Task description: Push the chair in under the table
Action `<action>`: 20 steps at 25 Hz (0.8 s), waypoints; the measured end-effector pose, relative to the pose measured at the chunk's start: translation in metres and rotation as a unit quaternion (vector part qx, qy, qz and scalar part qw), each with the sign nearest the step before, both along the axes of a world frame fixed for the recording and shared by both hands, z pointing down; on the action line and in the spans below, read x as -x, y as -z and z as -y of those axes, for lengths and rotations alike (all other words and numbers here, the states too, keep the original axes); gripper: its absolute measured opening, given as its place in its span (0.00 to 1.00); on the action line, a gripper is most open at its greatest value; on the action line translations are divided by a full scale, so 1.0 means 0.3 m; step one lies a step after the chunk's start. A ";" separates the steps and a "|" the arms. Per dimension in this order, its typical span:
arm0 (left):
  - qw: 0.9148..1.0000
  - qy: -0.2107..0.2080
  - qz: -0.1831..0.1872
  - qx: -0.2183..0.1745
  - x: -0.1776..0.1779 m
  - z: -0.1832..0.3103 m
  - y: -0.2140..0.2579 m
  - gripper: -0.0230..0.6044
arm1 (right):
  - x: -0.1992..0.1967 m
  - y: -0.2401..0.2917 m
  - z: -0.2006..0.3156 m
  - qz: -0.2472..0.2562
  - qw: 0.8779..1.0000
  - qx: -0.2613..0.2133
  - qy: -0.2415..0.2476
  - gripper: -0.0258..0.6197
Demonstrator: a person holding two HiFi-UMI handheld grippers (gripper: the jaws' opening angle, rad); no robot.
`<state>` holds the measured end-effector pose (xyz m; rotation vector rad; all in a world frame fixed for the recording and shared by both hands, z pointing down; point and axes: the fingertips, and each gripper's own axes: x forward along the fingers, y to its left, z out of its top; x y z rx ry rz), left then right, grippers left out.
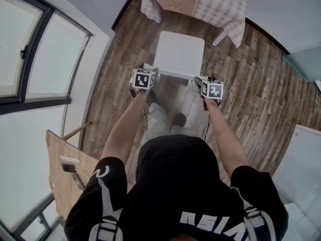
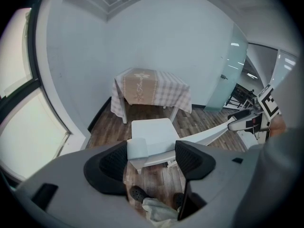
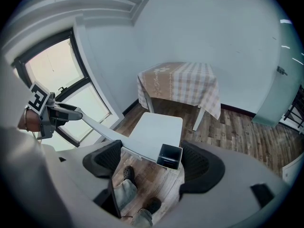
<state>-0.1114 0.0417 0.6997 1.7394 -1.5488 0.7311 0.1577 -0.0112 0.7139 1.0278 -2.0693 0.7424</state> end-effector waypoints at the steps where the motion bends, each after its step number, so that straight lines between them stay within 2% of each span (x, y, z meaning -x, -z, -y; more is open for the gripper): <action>1: 1.000 -0.001 0.001 0.001 0.009 0.008 0.000 0.54 | 0.008 -0.003 0.005 0.001 1.000 0.001 -0.001 0.67; 7: 1.000 -0.008 0.003 0.005 0.065 0.068 0.000 0.54 | 0.065 -0.018 0.037 0.013 1.000 0.014 -0.010 0.67; 20: 0.999 -0.033 0.003 0.013 0.183 0.251 0.002 0.54 | 0.165 0.015 0.170 -0.001 0.999 0.017 -0.033 0.67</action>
